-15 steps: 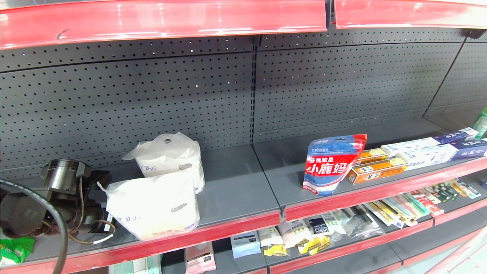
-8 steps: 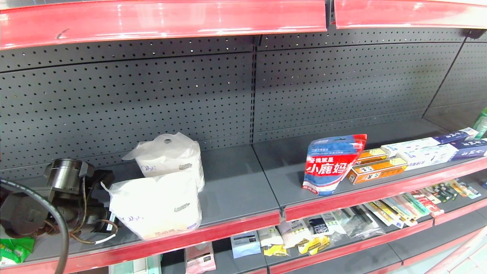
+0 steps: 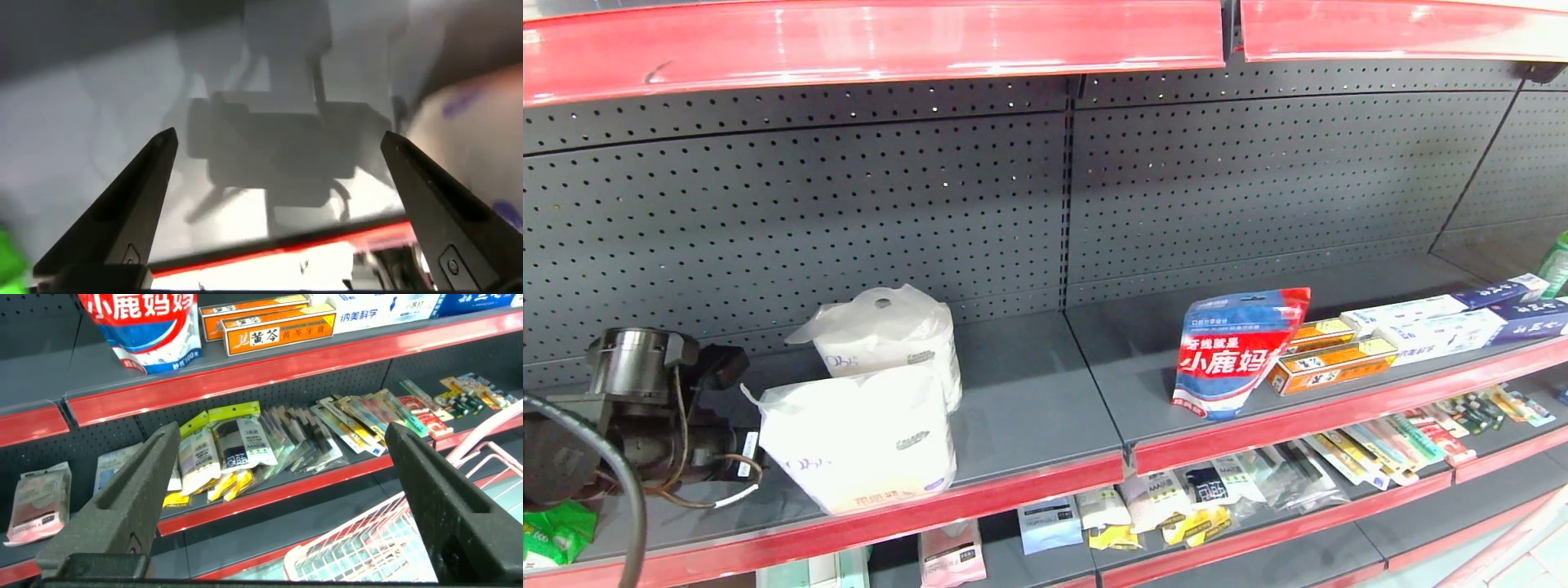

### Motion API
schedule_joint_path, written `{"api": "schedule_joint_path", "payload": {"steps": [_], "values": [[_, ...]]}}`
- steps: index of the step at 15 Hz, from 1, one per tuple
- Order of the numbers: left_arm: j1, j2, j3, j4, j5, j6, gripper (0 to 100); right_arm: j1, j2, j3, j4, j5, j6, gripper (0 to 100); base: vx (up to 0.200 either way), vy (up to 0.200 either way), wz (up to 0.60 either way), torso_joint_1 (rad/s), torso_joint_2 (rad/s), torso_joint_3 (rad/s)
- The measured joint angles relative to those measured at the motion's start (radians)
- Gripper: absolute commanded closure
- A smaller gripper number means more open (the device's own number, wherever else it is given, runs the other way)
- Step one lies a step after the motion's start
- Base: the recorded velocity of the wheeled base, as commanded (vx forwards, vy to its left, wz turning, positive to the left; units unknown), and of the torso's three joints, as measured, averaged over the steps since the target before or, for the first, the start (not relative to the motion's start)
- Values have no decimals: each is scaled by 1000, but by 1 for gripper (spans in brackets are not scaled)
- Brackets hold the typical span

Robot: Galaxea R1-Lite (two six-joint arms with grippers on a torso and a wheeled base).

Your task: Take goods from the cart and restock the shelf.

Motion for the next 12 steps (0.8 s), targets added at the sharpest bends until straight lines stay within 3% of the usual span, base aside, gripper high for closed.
{"api": "schedule_joint_path", "payload": {"steps": [3,6,9,12], "values": [[21,-103,-2,-60,23,3,0,-1,0,0,0,0,0,0,0,0,0,0,0,0],[43,-228,-3,-53,25,7,0,-1,0,0,0,0,0,0,0,0,0,0,0,0],[54,-412,6,41,23,8,0,-1,0,0,0,0,0,0,0,0,0,0,0,0],[52,-712,29,222,1,10,0,-1,0,0,0,0,0,0,0,0,0,0,0,0]]}}
